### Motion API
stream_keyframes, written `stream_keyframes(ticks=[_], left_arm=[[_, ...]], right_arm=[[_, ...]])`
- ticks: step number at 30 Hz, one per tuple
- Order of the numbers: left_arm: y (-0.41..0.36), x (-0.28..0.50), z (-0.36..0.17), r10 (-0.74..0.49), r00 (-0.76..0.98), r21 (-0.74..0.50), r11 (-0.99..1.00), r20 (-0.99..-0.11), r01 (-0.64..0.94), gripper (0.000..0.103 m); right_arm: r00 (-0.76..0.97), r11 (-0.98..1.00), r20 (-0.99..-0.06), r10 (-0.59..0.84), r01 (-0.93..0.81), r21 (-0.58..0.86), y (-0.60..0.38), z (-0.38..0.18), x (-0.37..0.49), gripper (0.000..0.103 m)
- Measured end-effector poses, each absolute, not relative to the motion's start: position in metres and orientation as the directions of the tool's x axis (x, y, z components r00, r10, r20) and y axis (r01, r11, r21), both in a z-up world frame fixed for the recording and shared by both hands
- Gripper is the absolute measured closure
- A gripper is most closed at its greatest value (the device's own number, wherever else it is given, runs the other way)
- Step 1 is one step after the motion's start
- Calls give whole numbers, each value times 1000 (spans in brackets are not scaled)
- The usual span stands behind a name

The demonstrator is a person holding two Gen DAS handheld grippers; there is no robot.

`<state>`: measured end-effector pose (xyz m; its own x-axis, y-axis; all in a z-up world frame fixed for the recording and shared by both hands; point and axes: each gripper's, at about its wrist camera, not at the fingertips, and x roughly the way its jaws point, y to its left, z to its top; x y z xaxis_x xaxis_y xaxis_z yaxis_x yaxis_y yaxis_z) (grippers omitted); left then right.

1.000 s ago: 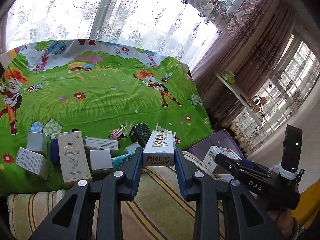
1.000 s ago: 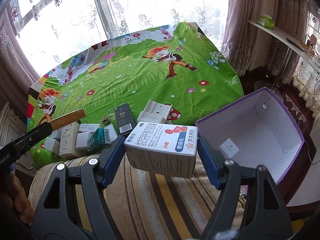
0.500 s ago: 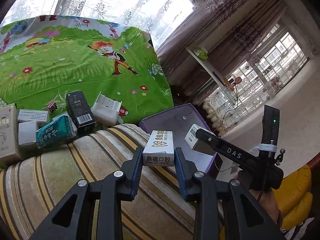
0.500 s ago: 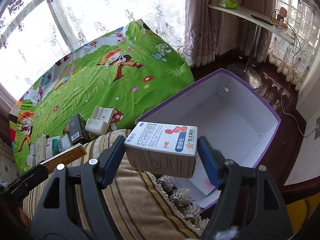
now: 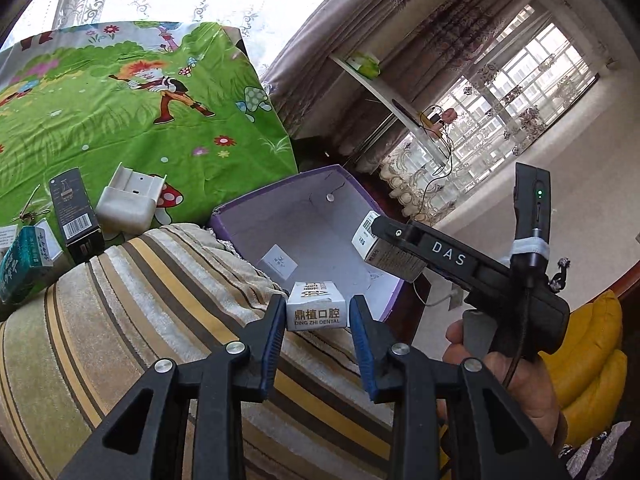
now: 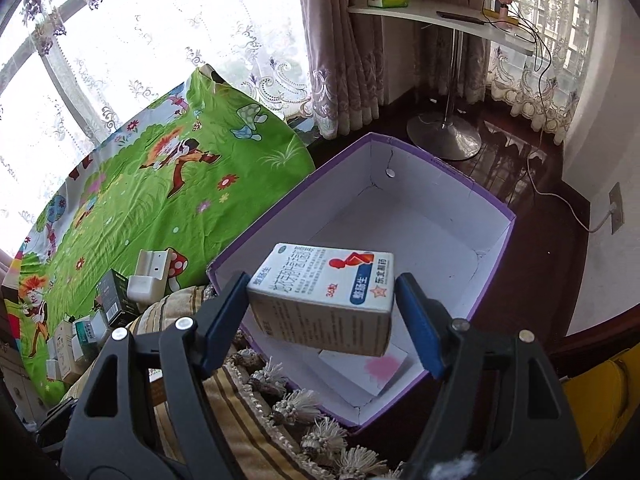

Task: Organize rigid objects
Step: 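Carry both boxes over the purple-rimmed storage box and open both tools, then move both tools back over the remaining boxes on the bed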

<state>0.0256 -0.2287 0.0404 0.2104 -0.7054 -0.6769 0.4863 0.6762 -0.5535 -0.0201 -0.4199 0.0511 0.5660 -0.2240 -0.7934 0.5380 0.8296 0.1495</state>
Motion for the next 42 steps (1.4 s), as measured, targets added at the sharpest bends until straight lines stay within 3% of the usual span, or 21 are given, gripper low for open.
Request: stream_keyframes(ticks=[3, 7, 24, 42], left_arm=[[-231, 26, 36, -689, 204, -540, 689, -696, 483, 51], [-229, 25, 37, -695, 204, -547, 685, -690, 482, 51], [-205, 25, 43, -679, 267, -530, 714, -684, 457, 51], [-97, 27, 40, -617, 416, -559, 785, -668, 266, 51]], right_arm=[[563, 824, -799, -211, 542, 165, -423, 48, -20, 21], [566, 822, -800, -201, 542, 177, -423, 46, -19, 16], [598, 897, -785, -159, 420, 139, -394, 52, -10, 16], [605, 978, -791, -89, 203, 45, -325, 51, 5, 16]])
